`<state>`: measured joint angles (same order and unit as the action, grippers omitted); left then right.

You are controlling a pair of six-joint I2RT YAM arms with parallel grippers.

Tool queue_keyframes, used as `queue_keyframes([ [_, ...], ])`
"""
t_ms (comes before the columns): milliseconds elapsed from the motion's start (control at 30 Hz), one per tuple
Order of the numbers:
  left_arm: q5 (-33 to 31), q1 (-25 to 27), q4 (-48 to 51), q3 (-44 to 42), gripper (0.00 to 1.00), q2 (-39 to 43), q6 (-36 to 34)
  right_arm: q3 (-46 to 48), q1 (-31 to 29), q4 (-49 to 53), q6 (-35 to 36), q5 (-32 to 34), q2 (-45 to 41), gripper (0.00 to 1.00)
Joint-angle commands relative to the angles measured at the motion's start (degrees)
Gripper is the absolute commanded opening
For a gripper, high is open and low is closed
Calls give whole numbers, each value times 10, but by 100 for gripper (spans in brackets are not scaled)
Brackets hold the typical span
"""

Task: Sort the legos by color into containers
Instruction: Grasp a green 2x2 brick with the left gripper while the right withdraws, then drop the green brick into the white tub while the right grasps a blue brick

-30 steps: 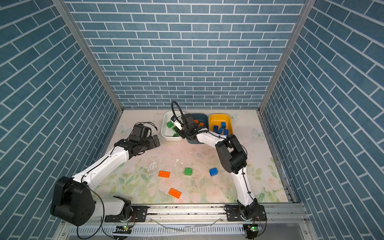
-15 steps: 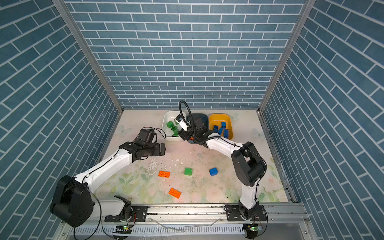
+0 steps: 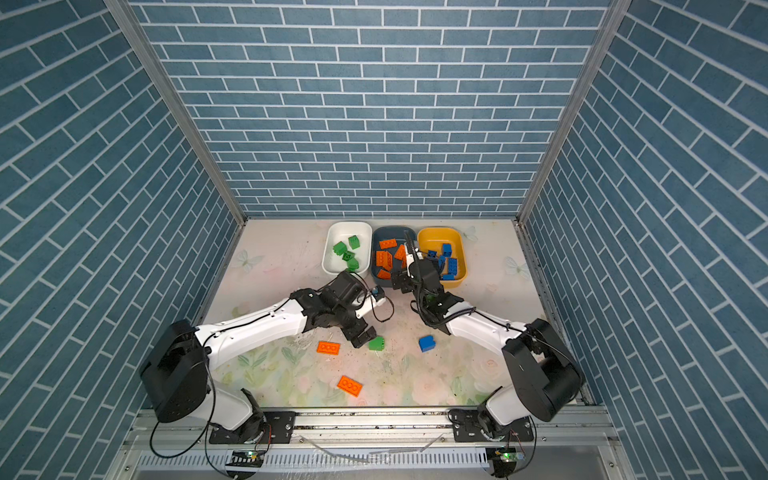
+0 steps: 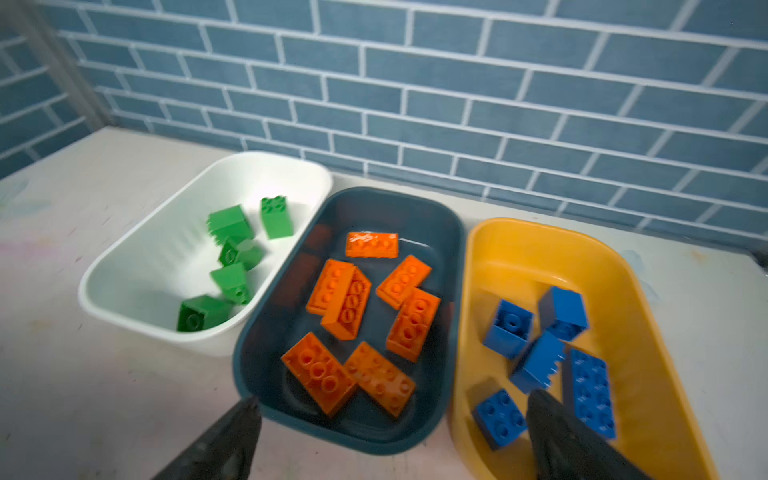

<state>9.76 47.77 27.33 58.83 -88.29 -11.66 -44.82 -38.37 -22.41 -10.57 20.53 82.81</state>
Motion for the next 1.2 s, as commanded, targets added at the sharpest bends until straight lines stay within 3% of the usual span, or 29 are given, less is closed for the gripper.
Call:
queue_keyframes([
  [0, -17, 25, 24, 21, 98, -37, -147, 37, 21, -15, -90, 70, -46, 99],
  [133, -57, 47, 62, 66, 94, -99, -209, 56, 36, 5, -107, 79, -70, 99],
  [433, -35, 65, 83, 103, 73, -180, -231, 58, 39, 104, -104, 72, -101, 99],
  [733, -42, 64, 37, 81, 23, -183, -178, 37, 40, 316, -125, 10, -149, 99],
  [867, -4, 25, -19, 54, 15, -140, -130, 53, 41, 357, -136, -88, -173, 99],
  [1000, -9, -31, -81, 42, 15, -93, -81, 42, 42, 433, -173, -115, -164, 95],
  [1133, -8, -107, -169, 46, 16, -72, 13, 36, 42, 470, -163, -197, -142, 98],
  [1167, -14, -126, -188, 49, 16, -72, 43, 34, 42, 476, -160, -220, -137, 95],
])
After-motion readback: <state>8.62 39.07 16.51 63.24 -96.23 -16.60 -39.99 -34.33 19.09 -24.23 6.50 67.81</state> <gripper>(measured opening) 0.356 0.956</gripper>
